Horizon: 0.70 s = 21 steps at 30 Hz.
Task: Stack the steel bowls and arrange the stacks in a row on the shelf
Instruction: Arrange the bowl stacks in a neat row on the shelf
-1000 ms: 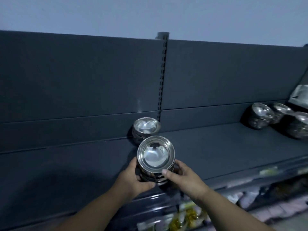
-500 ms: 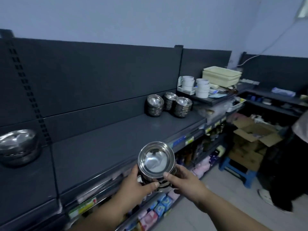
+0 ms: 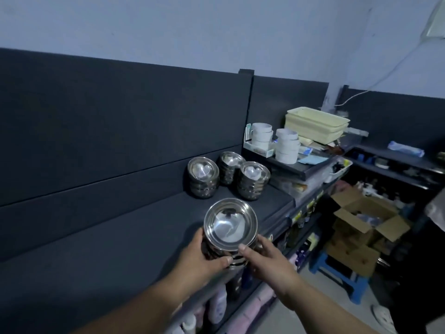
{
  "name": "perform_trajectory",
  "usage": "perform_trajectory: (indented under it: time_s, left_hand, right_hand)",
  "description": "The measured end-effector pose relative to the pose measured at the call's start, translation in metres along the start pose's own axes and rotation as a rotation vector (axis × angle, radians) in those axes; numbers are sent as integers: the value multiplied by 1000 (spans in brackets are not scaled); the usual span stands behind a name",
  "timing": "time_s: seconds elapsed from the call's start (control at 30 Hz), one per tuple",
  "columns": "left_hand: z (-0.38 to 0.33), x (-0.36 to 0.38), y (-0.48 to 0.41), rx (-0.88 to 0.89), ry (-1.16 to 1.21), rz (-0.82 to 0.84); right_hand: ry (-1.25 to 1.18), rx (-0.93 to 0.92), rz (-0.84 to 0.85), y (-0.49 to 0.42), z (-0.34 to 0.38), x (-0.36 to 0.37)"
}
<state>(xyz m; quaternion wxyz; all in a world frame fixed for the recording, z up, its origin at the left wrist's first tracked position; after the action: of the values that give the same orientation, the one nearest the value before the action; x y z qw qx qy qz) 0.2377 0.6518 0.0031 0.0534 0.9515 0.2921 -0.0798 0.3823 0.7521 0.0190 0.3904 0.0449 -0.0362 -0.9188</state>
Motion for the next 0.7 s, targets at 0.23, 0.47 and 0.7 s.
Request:
perform_trajectory:
  time_s: [0.23, 0.47, 0.7]
  left_hand:
    - [13, -53, -84, -49, 39, -106]
    - [13, -91, -125, -58, -64, -381]
    - [40, -126, -137, -208, -254, -729]
  right_hand:
    - [0, 54, 153, -115, 8, 36]
    - [86, 43, 368, -213, 1, 76]
    - [192, -37, 587, -285, -6, 117]
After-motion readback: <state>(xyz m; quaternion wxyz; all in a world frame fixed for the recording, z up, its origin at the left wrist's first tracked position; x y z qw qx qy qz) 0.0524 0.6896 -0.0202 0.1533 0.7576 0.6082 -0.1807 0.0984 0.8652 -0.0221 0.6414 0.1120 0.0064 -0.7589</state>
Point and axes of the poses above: each hand's wrist, its own y-axis away from the middle knuckle, its own x-axis out of the palm, z = x × y, the point moved 7 cm from there along -y, towards the middle knuckle, and after that the axes turned 4 degrees about -x, right-handed, at the moved point
